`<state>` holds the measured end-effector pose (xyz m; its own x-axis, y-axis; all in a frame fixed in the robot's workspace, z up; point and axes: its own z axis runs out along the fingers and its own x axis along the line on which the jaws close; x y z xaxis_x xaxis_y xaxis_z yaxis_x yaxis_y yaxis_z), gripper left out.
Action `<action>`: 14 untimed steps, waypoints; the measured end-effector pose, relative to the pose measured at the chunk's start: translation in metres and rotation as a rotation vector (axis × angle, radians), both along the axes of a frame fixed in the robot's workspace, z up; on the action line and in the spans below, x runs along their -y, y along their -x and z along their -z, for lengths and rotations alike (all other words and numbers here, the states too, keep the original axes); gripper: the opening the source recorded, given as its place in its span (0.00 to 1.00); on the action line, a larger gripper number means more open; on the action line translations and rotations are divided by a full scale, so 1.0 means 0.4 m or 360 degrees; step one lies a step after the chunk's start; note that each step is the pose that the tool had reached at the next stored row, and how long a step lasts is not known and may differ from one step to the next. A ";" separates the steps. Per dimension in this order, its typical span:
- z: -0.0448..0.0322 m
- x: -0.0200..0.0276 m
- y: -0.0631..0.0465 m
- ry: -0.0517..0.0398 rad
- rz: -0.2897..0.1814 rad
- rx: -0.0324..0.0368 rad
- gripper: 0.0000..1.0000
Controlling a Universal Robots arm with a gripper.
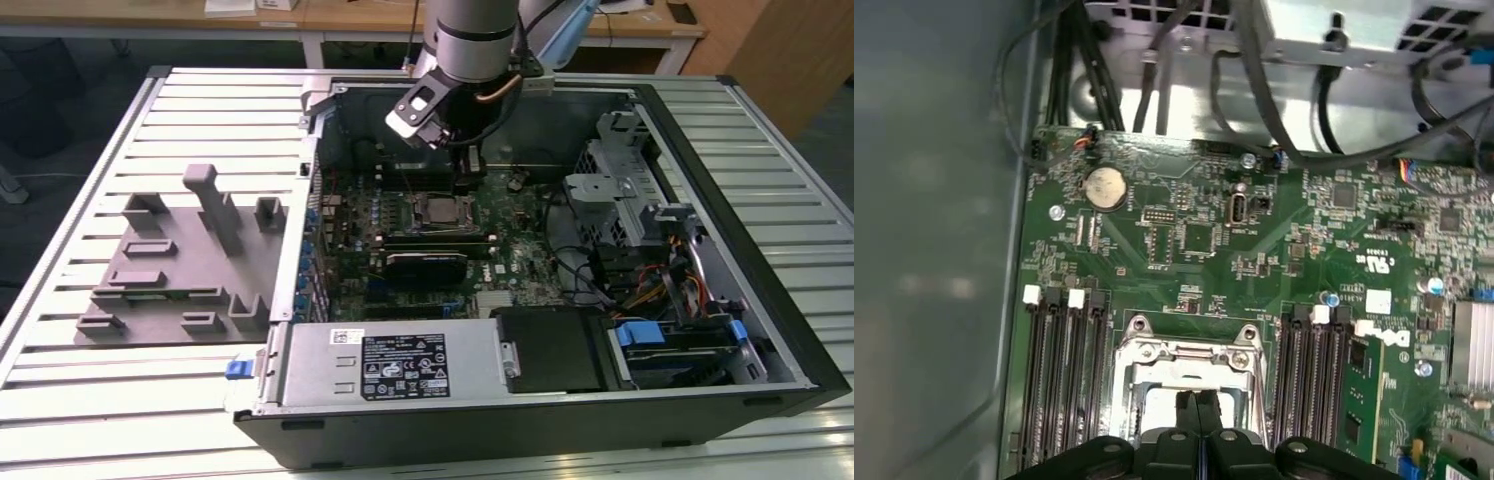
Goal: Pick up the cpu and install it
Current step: 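Close the cpu cover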
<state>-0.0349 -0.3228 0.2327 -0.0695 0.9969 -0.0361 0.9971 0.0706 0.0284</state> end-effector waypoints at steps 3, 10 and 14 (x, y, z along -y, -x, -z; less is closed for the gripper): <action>0.000 0.000 0.000 0.0000 -0.0059 0.0000 0.11; 0.000 0.000 0.000 0.0000 -0.0188 0.0000 0.11; 0.000 0.000 0.000 0.0000 -0.0268 0.0000 0.11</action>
<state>-0.0349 -0.3228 0.2327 -0.2356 0.9712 -0.0361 0.9712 0.2367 0.0284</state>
